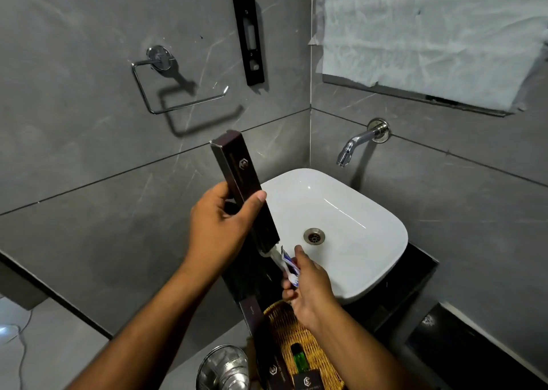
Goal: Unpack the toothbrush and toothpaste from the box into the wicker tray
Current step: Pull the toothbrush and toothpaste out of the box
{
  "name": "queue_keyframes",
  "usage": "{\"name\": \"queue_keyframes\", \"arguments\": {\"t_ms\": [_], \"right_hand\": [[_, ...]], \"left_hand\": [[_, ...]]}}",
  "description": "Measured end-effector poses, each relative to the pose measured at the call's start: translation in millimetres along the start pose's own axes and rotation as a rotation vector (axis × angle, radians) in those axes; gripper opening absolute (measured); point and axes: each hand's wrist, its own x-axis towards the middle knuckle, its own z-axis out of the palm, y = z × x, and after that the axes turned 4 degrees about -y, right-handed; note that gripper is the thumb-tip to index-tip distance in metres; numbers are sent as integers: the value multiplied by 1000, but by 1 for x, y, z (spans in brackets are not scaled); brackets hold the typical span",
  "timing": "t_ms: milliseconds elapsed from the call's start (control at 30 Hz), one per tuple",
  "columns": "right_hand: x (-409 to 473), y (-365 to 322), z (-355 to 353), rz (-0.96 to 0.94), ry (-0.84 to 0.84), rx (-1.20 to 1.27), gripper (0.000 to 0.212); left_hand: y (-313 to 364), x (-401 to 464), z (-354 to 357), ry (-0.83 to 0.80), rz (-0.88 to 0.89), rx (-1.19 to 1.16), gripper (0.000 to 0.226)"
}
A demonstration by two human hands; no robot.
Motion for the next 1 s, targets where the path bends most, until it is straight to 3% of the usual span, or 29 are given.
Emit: {"name": "queue_keyframes", "arguments": {"t_ms": [233, 333, 567, 700, 800, 900, 1000], "right_hand": [[13, -27, -21, -235, 97, -322, 36], [14, -46, -32, -269, 41, -540, 33], [7, -41, 7, -364, -207, -954, 30], [6, -31, 22, -286, -204, -924, 34], [5, -31, 26, -255, -192, -850, 22], [8, -35, 27, -274, -174, -819, 25], [10, -41, 23, -311, -168, -829, 24]], "left_hand": [[1, 22, -49, 236, -64, -236, 16], [-7, 23, -65, 306, -152, -297, 20], [-35, -22, -11, 141, -279, -373, 21], [-46, -51, 14, 154, -319, -419, 13], [-52, -61, 10, -18, -151, -199, 35], [-50, -59, 3, -285, 44, 76, 69], [-49, -52, -6, -620, 59, 286, 107]]}}
